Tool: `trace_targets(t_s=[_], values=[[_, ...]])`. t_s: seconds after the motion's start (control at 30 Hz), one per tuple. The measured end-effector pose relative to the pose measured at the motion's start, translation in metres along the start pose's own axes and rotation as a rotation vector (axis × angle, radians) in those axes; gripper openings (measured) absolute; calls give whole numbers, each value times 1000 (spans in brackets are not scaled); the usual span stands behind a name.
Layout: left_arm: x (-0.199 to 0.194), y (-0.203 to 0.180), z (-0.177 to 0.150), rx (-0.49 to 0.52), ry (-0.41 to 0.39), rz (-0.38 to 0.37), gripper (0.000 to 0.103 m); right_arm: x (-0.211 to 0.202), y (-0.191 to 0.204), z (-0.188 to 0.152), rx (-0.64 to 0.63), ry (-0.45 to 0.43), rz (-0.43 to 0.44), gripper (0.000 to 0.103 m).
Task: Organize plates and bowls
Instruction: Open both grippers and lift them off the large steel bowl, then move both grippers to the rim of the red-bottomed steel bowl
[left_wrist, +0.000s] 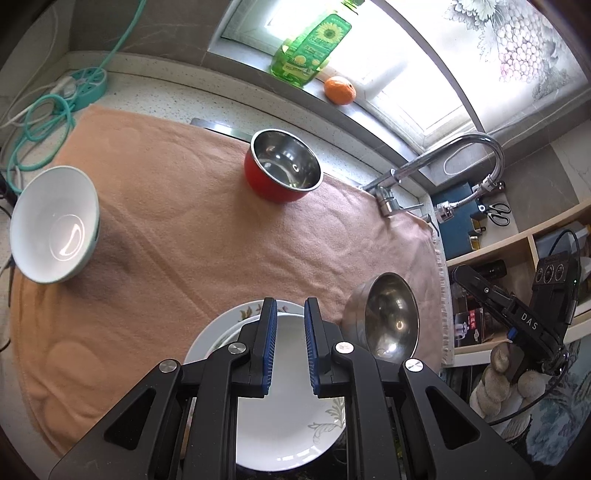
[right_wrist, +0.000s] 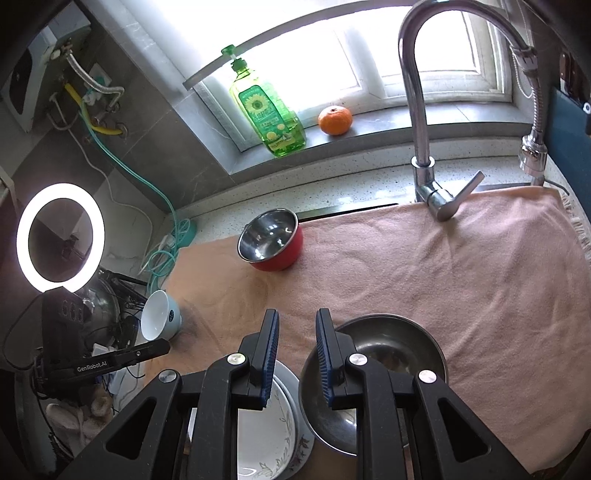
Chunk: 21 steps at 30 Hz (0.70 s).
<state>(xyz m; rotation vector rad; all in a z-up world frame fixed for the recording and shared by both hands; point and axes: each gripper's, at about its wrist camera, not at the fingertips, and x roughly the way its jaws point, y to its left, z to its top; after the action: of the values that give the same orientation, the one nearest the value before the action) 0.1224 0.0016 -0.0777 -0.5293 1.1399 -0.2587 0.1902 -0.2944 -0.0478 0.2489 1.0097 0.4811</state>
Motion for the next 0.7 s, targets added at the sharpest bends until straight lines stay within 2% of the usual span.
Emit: trace_targets(t_s=[0.4, 0.6, 0.7], values=[[-17, 1, 39, 57, -79, 48, 13, 44, 42, 40, -80, 18, 33, 19], [-7, 3, 62, 71, -75, 55, 13, 66, 46, 62, -104, 16, -1, 19], [6, 5, 73, 67, -61, 67, 13, 84, 42, 71, -85, 49, 4, 19]])
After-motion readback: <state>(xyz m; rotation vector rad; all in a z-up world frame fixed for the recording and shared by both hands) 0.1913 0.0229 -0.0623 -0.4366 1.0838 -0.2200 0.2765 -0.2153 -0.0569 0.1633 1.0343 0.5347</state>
